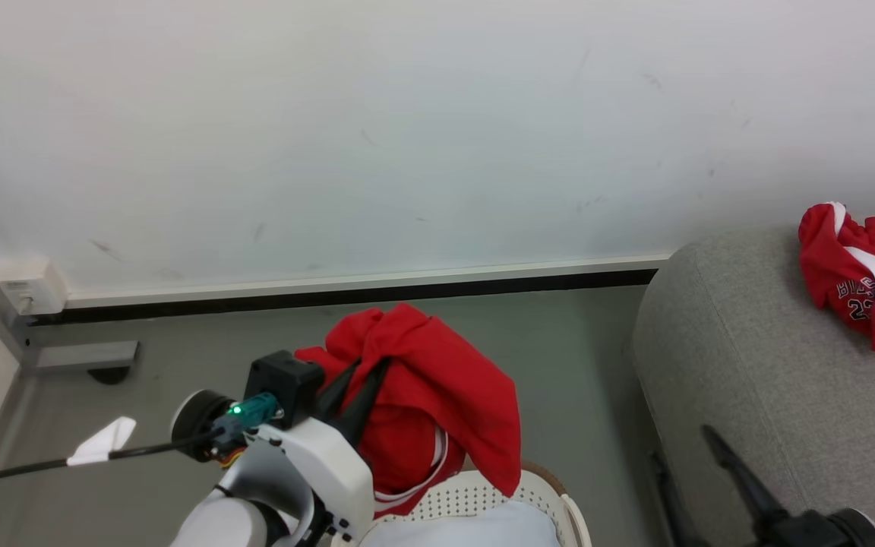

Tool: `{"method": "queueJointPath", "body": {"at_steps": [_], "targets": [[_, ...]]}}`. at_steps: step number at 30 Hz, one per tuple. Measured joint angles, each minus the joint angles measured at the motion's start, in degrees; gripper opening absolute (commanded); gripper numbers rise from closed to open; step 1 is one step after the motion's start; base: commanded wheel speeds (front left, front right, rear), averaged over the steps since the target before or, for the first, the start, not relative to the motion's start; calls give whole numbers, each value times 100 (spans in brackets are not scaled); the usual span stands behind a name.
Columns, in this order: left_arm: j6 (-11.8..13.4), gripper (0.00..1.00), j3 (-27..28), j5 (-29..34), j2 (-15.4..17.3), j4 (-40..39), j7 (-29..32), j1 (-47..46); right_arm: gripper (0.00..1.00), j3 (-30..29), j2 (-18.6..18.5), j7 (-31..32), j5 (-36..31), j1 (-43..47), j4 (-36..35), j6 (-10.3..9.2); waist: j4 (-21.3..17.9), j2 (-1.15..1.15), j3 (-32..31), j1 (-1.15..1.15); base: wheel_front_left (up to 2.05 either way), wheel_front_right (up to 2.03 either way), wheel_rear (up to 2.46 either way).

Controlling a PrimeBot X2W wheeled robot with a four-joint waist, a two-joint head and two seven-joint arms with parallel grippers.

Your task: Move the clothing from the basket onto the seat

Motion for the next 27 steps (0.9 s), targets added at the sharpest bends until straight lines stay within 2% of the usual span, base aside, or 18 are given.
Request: {"method": "queueJointPath", "body": {"at_steps": [9, 15, 21, 27], "targets": [[48, 0, -142, -32, 110, -937, 411, 157, 100, 1788, -713, 58, 361, -964, 169, 0, -38, 0, 40, 2, 0, 0, 0], [-13, 0, -363, -40, 40, -1081, 491, 175, 100, 2930, -921, 157, 639, -1773, 645, 0, -25, 0, 45, 2, 0, 0, 0], [-157, 0, -581, -88, -52, -1079, 547, 174, 100, 3646, -898, 141, 876, -2274, 1252, 0, 14, 0, 43, 2, 0, 0, 0], [-266, 0, -771, -188, -144, -1058, 584, 166, 100, 4139, -666, 48, 1352, -2558, 1703, 0, 30, 0, 22, 2, 0, 0, 0]]}}
